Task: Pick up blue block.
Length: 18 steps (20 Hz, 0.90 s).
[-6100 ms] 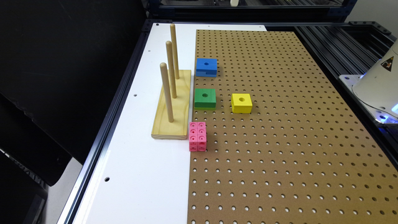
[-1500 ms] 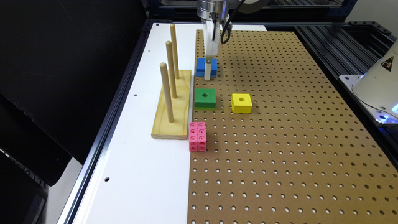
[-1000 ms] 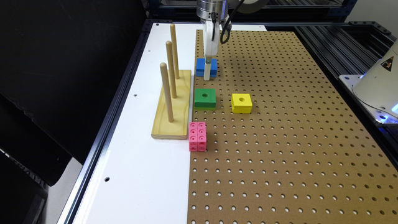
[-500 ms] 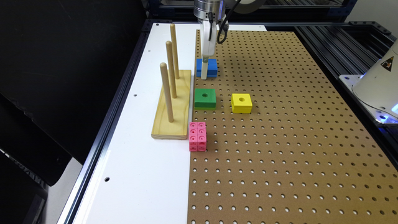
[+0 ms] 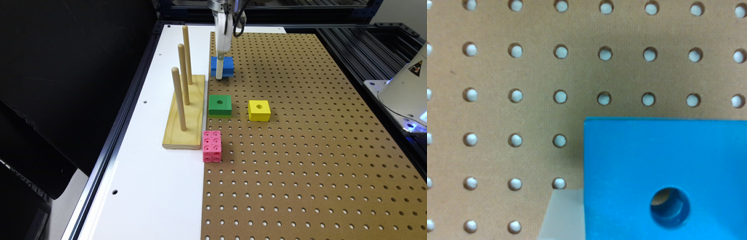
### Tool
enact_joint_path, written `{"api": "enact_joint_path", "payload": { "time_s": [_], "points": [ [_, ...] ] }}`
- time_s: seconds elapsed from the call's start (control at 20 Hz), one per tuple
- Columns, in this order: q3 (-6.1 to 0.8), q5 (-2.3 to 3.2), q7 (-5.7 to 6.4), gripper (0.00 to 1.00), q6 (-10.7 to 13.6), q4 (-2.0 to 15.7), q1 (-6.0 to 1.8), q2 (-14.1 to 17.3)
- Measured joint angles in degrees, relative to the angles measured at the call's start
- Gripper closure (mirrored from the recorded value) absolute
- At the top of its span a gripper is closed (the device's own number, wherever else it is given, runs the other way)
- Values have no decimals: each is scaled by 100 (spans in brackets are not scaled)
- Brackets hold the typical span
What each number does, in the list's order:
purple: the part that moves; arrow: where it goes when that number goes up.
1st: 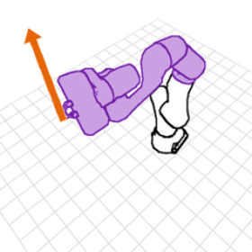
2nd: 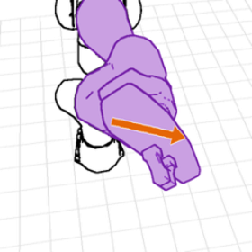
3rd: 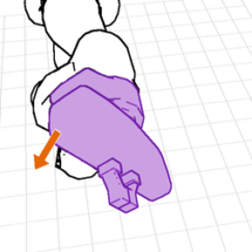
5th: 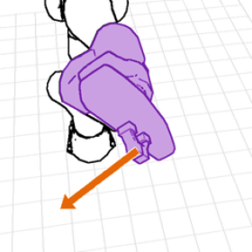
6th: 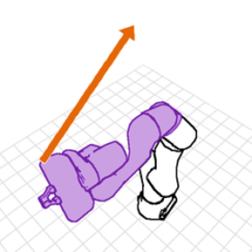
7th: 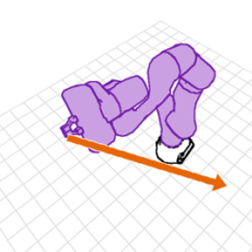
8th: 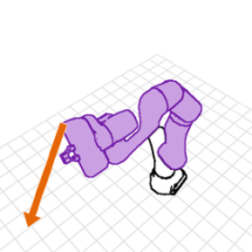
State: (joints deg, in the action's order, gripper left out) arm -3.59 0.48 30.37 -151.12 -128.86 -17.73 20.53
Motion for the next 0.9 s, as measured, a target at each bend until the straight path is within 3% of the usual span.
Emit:
{"api": "enact_joint_path", "payload": {
  "time_s": [0.25,0.45,0.7,0.9],
  "points": [
    [-2,-4,0,100,496,-3,-1,-477],
    [-2,-4,0,100,595,-6,-1,-591],
    [-5,-10,1,100,1089,1,-1,-1093],
    [-7,-11,1,100,1267,15,0,-1292]
  ]
}}
